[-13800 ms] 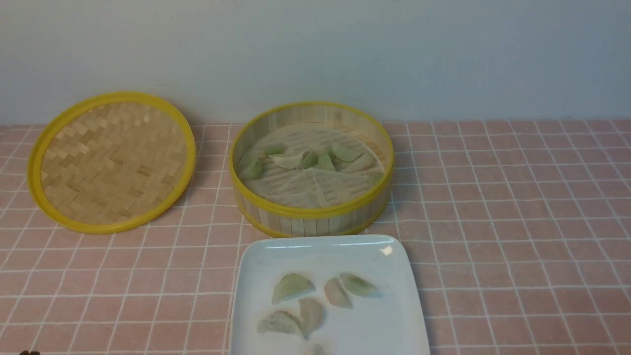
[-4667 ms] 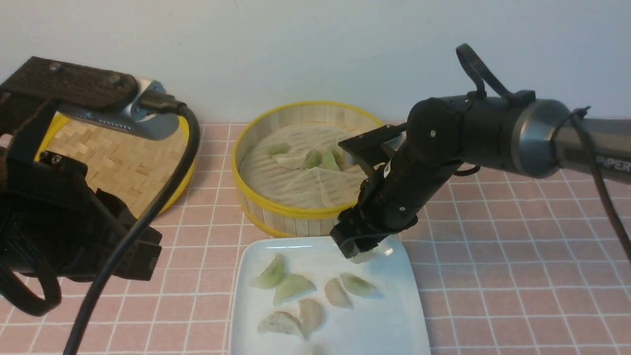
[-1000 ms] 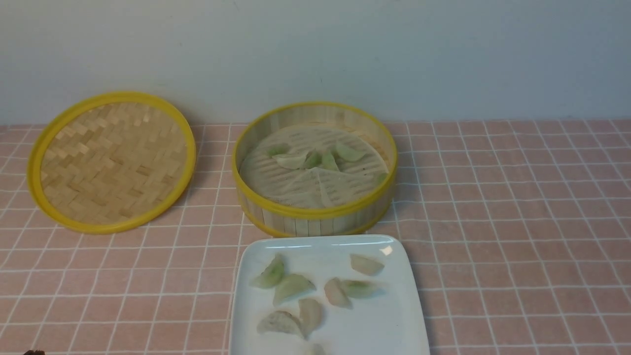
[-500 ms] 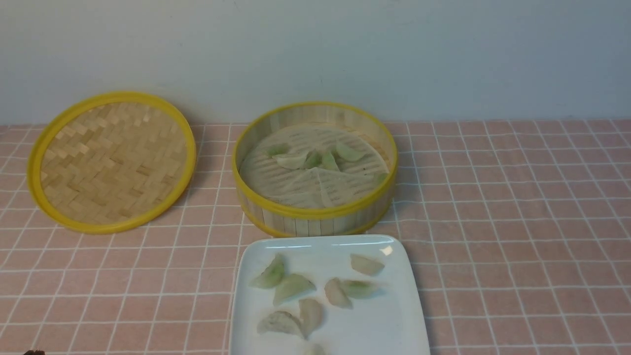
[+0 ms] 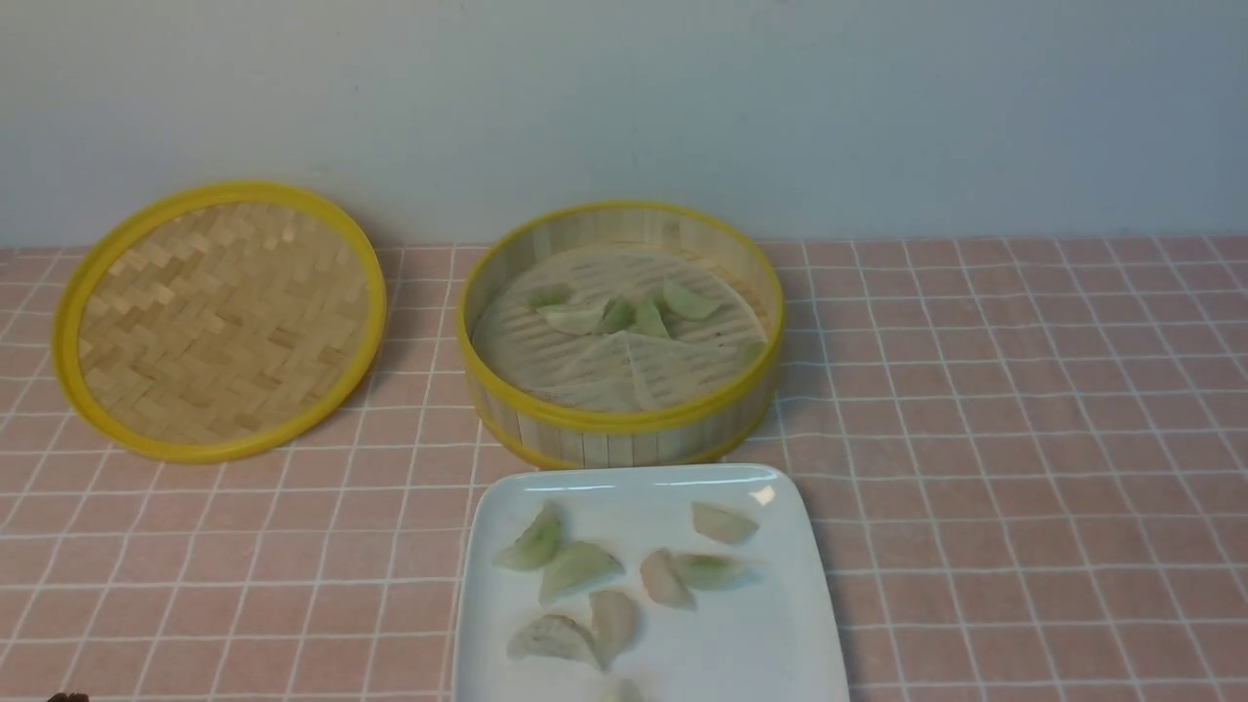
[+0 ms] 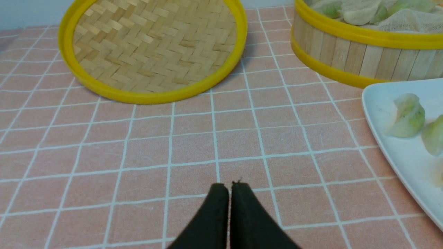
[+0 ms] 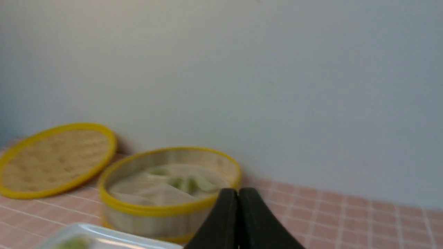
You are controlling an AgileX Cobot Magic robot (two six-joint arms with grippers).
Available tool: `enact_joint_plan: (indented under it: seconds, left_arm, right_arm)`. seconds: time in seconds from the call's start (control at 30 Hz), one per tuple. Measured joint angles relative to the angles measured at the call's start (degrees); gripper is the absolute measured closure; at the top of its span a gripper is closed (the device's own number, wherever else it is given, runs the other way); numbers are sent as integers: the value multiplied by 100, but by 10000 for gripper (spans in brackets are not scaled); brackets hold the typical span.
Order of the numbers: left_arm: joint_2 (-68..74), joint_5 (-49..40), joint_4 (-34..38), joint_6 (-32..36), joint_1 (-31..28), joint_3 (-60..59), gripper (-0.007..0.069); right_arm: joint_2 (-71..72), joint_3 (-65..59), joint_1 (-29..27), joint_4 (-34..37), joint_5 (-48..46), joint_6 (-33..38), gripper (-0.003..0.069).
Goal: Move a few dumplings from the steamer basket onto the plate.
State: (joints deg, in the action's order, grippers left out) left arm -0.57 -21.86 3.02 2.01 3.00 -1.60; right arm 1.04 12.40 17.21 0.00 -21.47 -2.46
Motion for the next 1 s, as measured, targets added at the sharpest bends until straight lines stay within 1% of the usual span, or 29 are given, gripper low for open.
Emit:
enact_joint_plan:
  seconds: [0.13, 0.17, 0.2, 0.23, 0.37, 1.0]
  left_arm:
    - [0, 0, 0, -11, 0, 0, 631]
    - [0, 0, 0, -11, 0, 0, 631]
    - [0, 0, 0, -11, 0, 0, 631]
    - [0, 0, 0, -11, 0, 0, 631]
    - [0, -4, 0, -11, 0, 0, 631]
    - [0, -4, 0, -16, 0, 0, 631]
  right_arm:
    - [0, -714, -954, 0, -19, 6, 673]
    - [0, -793, -995, 0, -19, 6, 673]
    - [0, -1111, -1304, 0, -45, 6, 673]
    - [0, -1261, -1418, 0, -99, 6, 673]
    - [-10, -1353, -1552, 0, -87, 5, 673]
    - [-10, -1360, -1552, 0, -87, 23, 673]
